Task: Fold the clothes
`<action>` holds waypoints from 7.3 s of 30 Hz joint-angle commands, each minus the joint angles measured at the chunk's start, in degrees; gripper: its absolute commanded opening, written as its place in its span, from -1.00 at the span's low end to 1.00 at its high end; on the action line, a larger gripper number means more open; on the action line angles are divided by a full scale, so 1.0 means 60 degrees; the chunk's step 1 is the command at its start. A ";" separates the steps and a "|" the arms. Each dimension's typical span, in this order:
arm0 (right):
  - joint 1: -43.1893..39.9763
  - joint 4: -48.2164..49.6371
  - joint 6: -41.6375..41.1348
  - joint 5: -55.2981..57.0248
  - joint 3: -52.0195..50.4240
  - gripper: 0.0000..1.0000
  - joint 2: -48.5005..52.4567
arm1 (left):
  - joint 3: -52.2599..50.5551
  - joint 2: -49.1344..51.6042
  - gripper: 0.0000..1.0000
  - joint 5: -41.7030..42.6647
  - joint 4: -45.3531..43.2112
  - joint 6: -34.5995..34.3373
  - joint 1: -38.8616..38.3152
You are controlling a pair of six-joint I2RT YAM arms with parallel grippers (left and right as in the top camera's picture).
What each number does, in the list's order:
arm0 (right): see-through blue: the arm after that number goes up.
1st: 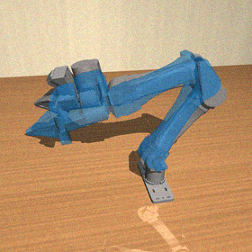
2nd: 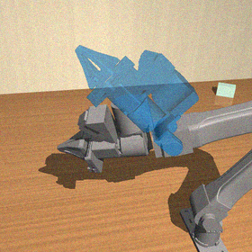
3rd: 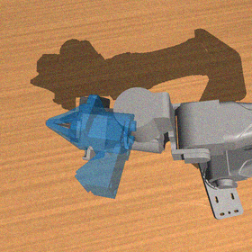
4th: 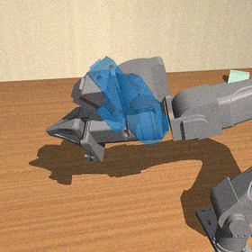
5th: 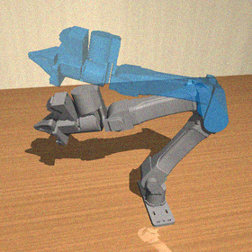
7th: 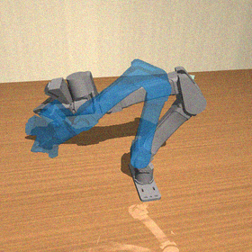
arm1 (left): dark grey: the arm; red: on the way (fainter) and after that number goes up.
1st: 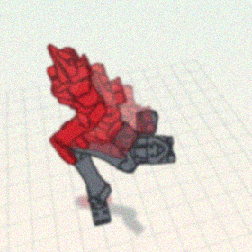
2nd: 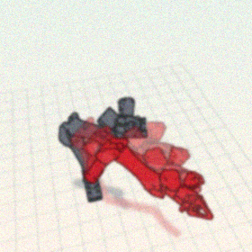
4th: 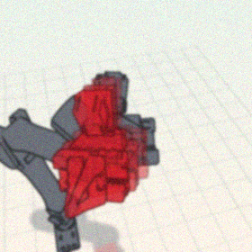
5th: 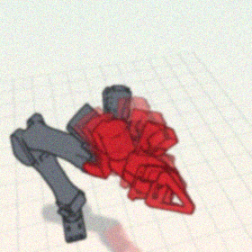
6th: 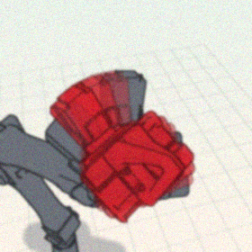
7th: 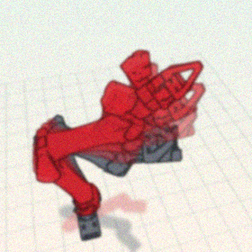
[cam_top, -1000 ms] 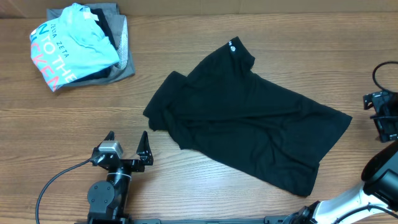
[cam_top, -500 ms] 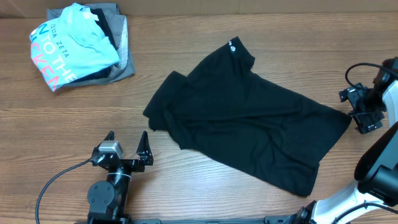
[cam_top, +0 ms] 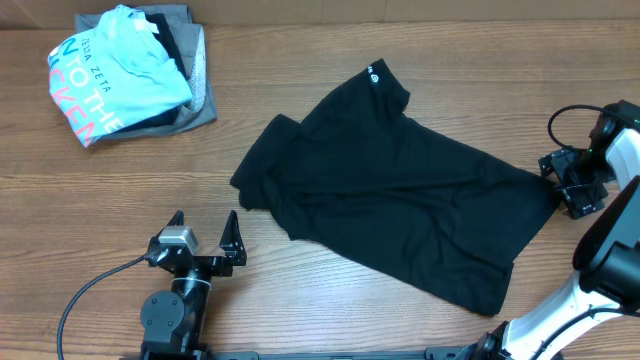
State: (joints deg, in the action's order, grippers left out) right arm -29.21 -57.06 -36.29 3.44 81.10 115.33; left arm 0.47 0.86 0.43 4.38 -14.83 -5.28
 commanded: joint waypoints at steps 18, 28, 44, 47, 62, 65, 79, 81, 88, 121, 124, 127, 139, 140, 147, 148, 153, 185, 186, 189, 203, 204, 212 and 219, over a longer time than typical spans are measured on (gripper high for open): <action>-0.0015 0.0976 0.0339 0.0127 -0.0211 0.17 0.0769 | -0.0033 -0.0091 0.99 0.0080 0.0007 0.0117 -0.0062; -0.0015 0.1829 0.0295 0.0127 -0.0211 -0.92 0.0769 | -0.0033 -0.0091 1.00 0.0076 0.0007 0.0117 -0.0062; -0.0124 0.4543 0.0630 0.0127 0.1457 -0.93 0.0769 | -0.0033 -0.0091 0.99 0.0076 0.0007 0.0117 -0.0062; -0.0288 0.4087 0.0630 0.0087 0.2841 -0.93 0.0769 | -0.0033 -0.0091 0.99 0.0080 0.0007 0.0117 -0.0062; -0.0441 -0.1297 0.1512 -0.1005 0.7996 1.00 0.0736 | -0.0033 -0.0091 1.00 0.0080 0.0007 0.0117 -0.0062; -0.0441 -0.2160 0.1486 -0.1552 0.8211 1.00 0.0590 | -0.0033 -0.0091 0.99 0.0080 0.0007 0.0117 -0.0062; -0.0262 -0.5610 0.0761 -0.1657 0.8229 1.00 -0.1818 | -0.0033 -0.0091 0.99 0.0080 0.0007 0.0117 -0.0062; -0.0171 -0.6222 0.0772 -0.1657 0.8229 1.00 -0.2106 | -0.0033 -0.0091 1.00 0.0080 0.0007 0.0117 -0.0062; 0.0433 -0.6666 0.1053 -0.1734 0.7697 1.00 -0.3421 | -0.0033 -0.0091 1.00 0.0098 -0.0011 0.0106 -0.0062; 0.1253 -0.3504 0.0761 -0.2532 -0.1708 1.00 -0.7690 | 0.2667 0.1147 1.00 0.2667 0.1096 -0.3169 -0.0066; 0.1253 -0.3486 0.0761 -0.2630 -0.1774 1.00 -0.7541 | 0.3832 0.2546 1.00 0.2616 0.2259 -0.2798 -0.0066; 0.1253 -0.3424 0.0761 -0.2626 -0.1774 1.00 -0.7519 | 0.5067 0.4299 1.00 0.2783 0.2911 -0.2259 -0.0106; 0.1253 -0.3508 0.0874 -0.2619 -0.1774 1.00 -0.7519 | 0.7278 0.9016 1.00 0.5384 0.3231 -0.2546 -0.0958; 0.1253 -0.3475 0.0874 -0.2619 -0.1774 1.00 -0.7519 | 0.7293 0.9242 1.00 0.5191 0.3242 -0.2747 -0.1056; 0.1253 -0.3238 0.0871 -0.2619 -0.1774 1.00 -0.7519 | 0.7927 1.0561 1.00 0.1730 0.4568 -0.4699 -0.3045; 0.1253 -0.3213 0.0871 -0.2619 -0.1774 1.00 -0.7519 | 0.8109 1.0826 1.00 0.1067 0.4870 -0.5115 -0.3497; 0.1253 -0.3136 0.0871 -0.2623 -0.1774 1.00 -0.7519 | 0.8593 1.2072 1.00 -0.1038 0.5133 -0.6557 -0.5268; 0.1253 -0.3253 0.1133 -0.2590 -0.1774 1.00 -0.7519 | 0.8593 1.6462 1.00 0.1366 0.1056 -0.5810 -0.5373; 0.1253 -0.3253 0.1133 -0.2590 -0.1774 1.00 -0.7519 | 0.8593 1.6462 1.00 0.1366 0.1002 -0.5807 -0.5373; 0.1253 -0.3249 0.1133 -0.2586 -0.1774 1.00 -0.7519 | 0.8593 1.6462 1.00 0.1366 0.0976 -0.5741 -0.5373; 0.1253 -0.3249 0.1381 -0.2586 -0.1774 1.00 -0.7519 | 0.8954 1.6404 1.00 0.1650 0.1410 -0.5020 -0.5380; 0.1253 -0.3249 0.1384 -0.2586 -0.1774 1.00 -0.7519 | 0.8954 1.6404 1.00 0.1650 0.1402 -0.5023 -0.5384; 0.1253 -0.3333 0.1384 -0.2586 -0.1774 1.00 -0.7519 | 0.8950 1.6411 1.00 0.1330 0.1362 -0.5031 -0.5373; 0.1253 -0.3391 0.1384 -0.2586 -0.1774 1.00 -0.7519 | 0.8950 1.6411 0.11 0.1359 0.1370 -0.5031 -0.5384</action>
State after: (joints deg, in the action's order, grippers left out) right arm -22.02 -77.45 -28.47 -12.03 70.67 70.37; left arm 52.88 98.76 9.19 12.62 -46.26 -37.78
